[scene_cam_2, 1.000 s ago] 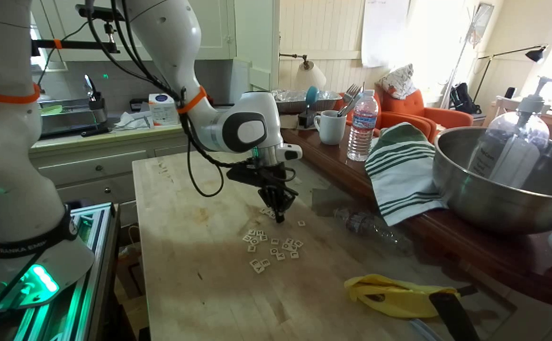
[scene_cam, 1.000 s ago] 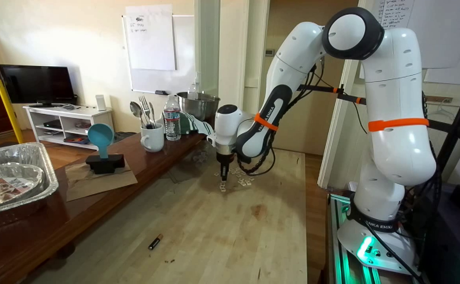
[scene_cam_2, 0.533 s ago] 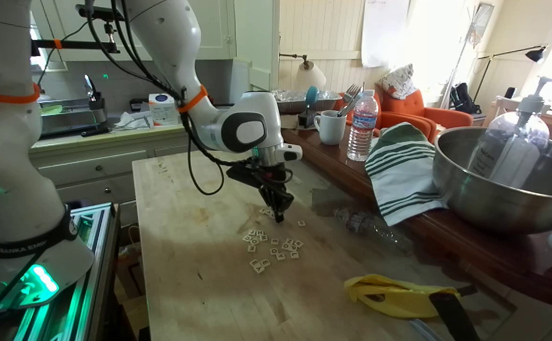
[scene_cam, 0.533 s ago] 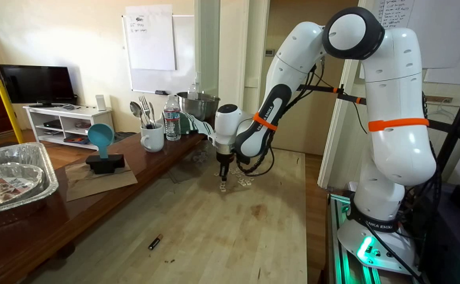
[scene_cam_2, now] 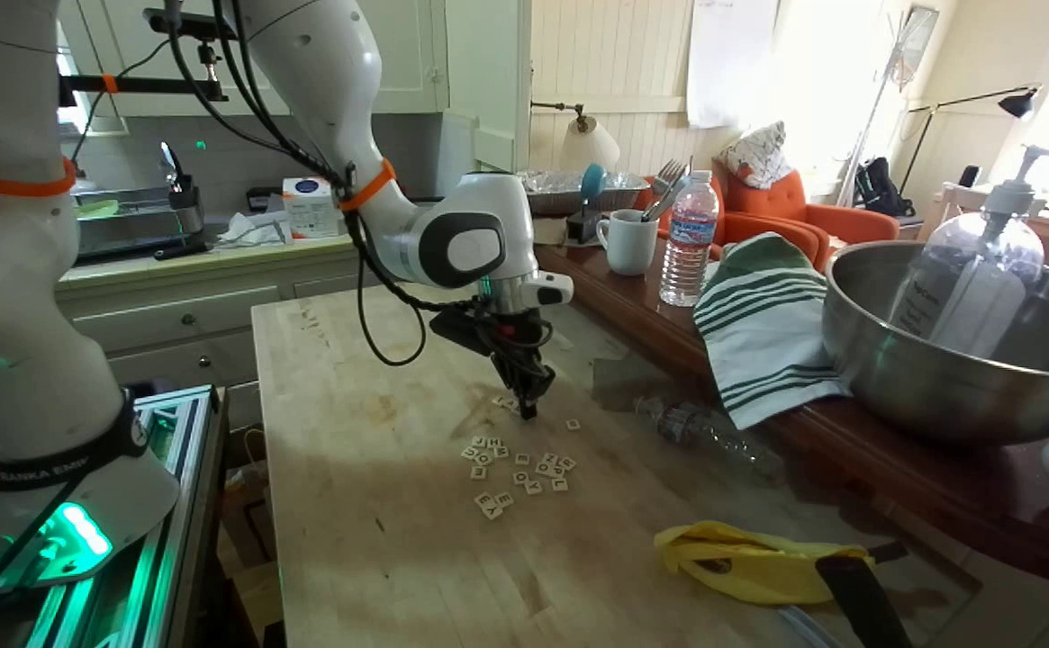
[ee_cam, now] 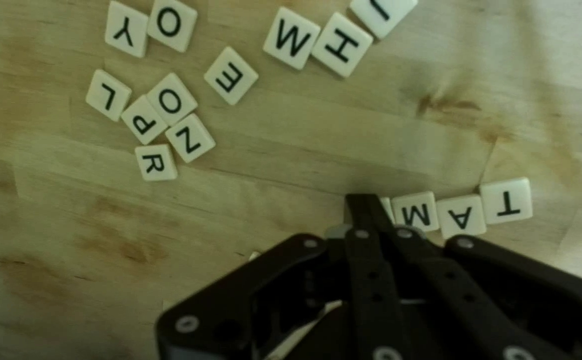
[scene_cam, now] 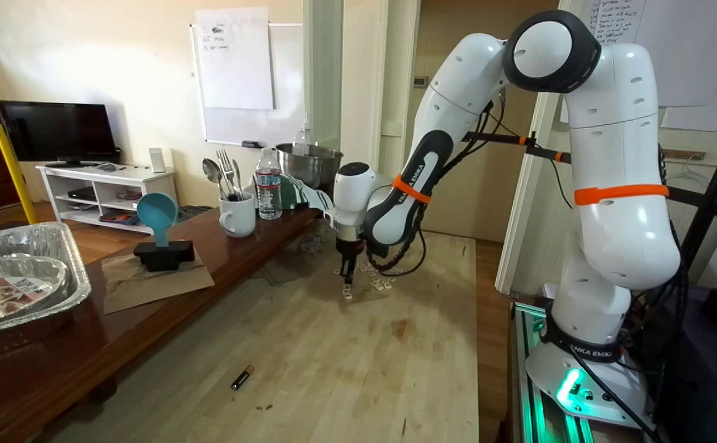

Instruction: Spell the word tame using the tile letters

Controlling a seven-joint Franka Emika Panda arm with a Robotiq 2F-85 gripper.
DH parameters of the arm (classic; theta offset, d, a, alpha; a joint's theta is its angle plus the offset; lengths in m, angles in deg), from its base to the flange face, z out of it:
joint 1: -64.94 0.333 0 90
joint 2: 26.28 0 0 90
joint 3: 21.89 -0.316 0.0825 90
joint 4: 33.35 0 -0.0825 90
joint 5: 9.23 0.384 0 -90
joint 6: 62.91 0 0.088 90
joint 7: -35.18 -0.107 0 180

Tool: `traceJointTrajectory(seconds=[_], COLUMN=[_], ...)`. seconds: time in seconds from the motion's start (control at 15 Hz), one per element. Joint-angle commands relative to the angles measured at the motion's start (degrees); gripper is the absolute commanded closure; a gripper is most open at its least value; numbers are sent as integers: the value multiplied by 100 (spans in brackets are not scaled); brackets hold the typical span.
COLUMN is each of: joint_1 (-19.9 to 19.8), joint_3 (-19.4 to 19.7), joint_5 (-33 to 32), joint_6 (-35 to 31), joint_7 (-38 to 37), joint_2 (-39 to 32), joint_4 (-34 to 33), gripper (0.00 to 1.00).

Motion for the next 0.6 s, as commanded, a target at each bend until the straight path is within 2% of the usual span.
traceJointTrajectory(seconds=[0.0,0.53], joint_1=[88,102], joint_3=[-70,-58], joint_5=[258,356], joint_6=[251,238], joint_7=[-122,-229], joint_2=[-22,197], joint_4=[78,144], gripper=[100,100])
